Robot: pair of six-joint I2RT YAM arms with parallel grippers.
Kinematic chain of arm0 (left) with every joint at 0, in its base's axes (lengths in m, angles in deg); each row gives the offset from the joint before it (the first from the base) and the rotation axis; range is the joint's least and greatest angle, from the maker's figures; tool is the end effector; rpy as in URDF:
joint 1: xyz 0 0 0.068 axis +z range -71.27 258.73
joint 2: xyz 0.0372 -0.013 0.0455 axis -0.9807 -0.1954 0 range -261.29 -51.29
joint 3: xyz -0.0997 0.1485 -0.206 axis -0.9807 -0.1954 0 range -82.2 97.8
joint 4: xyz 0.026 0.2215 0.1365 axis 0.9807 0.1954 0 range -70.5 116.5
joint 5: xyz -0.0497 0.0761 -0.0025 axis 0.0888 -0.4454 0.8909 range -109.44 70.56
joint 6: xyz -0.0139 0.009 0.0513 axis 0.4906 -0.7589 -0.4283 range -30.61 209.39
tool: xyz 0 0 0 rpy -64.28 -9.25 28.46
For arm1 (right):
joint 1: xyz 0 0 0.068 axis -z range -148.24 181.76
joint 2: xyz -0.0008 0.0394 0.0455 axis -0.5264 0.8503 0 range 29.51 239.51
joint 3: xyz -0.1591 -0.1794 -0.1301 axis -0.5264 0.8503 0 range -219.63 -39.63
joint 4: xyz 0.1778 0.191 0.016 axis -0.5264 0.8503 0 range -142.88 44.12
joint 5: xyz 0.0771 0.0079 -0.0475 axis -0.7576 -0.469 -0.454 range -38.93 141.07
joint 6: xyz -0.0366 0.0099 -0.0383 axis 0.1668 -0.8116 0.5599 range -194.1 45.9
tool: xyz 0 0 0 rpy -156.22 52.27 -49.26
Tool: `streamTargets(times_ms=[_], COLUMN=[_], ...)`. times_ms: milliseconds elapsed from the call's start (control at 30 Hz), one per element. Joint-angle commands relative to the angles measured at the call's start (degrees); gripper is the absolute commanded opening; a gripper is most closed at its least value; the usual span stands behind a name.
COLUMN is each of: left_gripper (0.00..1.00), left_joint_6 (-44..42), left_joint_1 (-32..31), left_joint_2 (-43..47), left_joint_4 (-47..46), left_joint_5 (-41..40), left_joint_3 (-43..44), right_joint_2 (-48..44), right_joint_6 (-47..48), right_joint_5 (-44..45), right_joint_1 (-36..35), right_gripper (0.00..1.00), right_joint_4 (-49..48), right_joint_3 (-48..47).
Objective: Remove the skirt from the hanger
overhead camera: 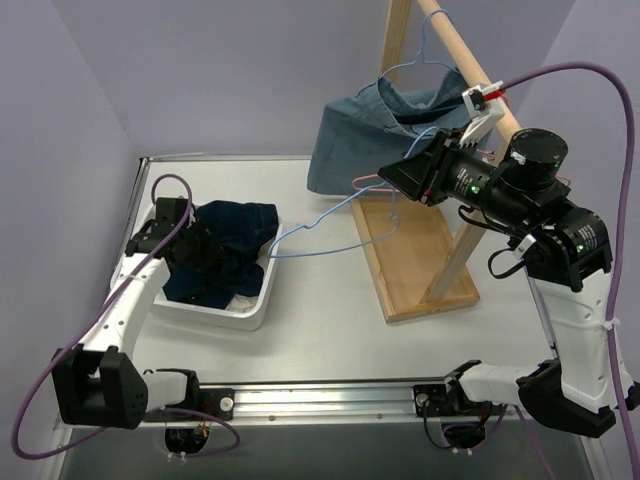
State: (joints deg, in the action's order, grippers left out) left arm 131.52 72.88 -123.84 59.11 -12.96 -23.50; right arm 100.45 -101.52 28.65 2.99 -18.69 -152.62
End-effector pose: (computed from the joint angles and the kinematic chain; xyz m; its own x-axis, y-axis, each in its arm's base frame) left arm 0.2566 -0.0303 0.2771 -0.7055 -0.5978 -0.3807 -0.4115 0.7829 -0.4667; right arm 0.1524 0.0993 0.5863 -0.2510 0.3479 -0.9033 -0.7441 0.5275 0.4099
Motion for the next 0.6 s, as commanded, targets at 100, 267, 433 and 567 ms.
streamTargets(times_ms=[100, 267, 433, 567], left_gripper=[0.56, 0.87, 0.94, 0.94], left_joint_6=[2.5, 2.4, -0.5, -3.6], left_joint_1=[0.0, 0.0, 0.1, 0.0], left_joint_2=[11.8, 18.8, 22.1, 21.6], left_joint_4=[8.0, 13.7, 15.2, 5.4], left_joint_5=[-1.5, -1.2, -1.2, 11.3], left_joint_3=[9.1, 12.8, 20.6, 22.9], right_joint_2=[1.2, 3.3, 4.3, 5.7], right_joint_6=[-0.1, 0.2, 0.3, 0.3], right_joint_5=[2.5, 4.2, 4.5, 5.1], right_joint_1=[0.6, 0.6, 0.6, 0.6], right_gripper=[0.00, 0.00, 0.00, 0.00], right_joint_4=[0.3, 3.3, 3.7, 5.8], right_joint_3=[0.5, -0.2, 1.4, 1.4])
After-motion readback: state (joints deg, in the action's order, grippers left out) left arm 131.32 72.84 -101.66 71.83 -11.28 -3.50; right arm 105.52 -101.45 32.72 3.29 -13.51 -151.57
